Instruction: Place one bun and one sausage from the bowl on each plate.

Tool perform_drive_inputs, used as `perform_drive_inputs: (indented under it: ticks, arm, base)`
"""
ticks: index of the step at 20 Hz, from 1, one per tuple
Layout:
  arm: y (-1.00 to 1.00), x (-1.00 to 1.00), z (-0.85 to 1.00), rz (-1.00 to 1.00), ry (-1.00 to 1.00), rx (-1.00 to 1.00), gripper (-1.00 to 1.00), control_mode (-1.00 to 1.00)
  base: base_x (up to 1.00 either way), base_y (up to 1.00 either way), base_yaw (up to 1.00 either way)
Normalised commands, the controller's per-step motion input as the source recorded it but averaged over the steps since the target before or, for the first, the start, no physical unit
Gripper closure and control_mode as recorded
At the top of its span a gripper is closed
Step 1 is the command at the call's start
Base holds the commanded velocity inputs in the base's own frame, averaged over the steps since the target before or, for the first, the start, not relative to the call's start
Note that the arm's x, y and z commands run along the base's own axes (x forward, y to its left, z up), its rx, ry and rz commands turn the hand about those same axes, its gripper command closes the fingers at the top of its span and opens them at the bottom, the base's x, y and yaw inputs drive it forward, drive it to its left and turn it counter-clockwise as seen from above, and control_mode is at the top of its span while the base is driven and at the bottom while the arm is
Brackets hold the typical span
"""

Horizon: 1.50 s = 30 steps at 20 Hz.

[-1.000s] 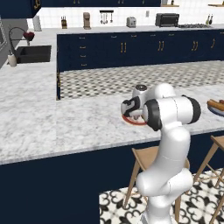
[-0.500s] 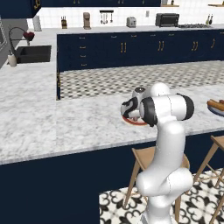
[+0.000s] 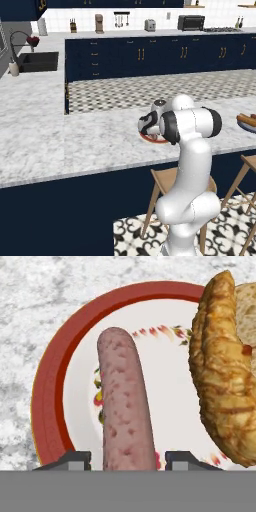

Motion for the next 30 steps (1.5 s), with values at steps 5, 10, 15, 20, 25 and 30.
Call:
perform_drive_inputs:
  ticks: [5, 10, 15, 20, 25, 30]
  arm:
    - [0.00, -0.05, 0.05, -0.01, 0.00, 0.00, -1.00, -1.00]
    - [0.00, -0.93, 0.52, -0.07, -0.05, 0.00, -1.00, -1.00]
    - [0.04, -0.97, 0.95, -0.09, 0.00, 0.00, -1.00, -1.00]
    - [0.00, -1.00, 0.87, 0.00, 0.00, 0.00, -1.00, -1.00]
    - [0.02, -1.00, 0.72, 0.01, 0.00, 0.00, -1.00, -1.00]
    - [0.00, -0.89, 0.60, 0.11, 0.00, 0.00, -1.00, -1.00]
  base:
    - [0.00, 0.00, 0.00]
    - [0.00, 0.00, 0.00]
    - [0.00, 0.00, 0.00]
    - [0.00, 0.00, 0.00]
    - [0.00, 0.00, 0.00]
    - [0.00, 0.00, 0.00]
